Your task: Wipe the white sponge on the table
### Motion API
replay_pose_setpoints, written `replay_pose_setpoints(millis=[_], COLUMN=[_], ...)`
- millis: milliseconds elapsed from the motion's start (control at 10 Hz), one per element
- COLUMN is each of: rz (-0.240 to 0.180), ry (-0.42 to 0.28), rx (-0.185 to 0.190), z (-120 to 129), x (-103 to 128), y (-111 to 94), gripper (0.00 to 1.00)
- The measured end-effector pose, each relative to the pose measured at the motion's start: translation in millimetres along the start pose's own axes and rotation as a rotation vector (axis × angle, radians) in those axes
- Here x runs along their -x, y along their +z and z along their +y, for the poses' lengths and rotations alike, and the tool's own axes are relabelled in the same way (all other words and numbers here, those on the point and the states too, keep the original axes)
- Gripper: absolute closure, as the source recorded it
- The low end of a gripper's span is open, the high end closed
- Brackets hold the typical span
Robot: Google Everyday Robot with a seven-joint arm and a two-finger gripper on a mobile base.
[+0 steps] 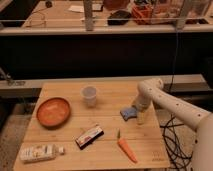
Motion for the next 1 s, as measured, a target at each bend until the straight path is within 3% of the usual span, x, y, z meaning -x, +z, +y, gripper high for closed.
replay_pose_setpoints(millis=[500, 700, 1000], rz=[0.003, 0.003, 0.003], ry=[0.004, 0.004, 0.003], rx=[0.001, 0.001, 0.001], z=[1.8, 1.6, 1.6], x=[-3.9, -3.6, -3.4], y=[-7.0, -8.1, -8.4], gripper=[0.36, 0.51, 0.83])
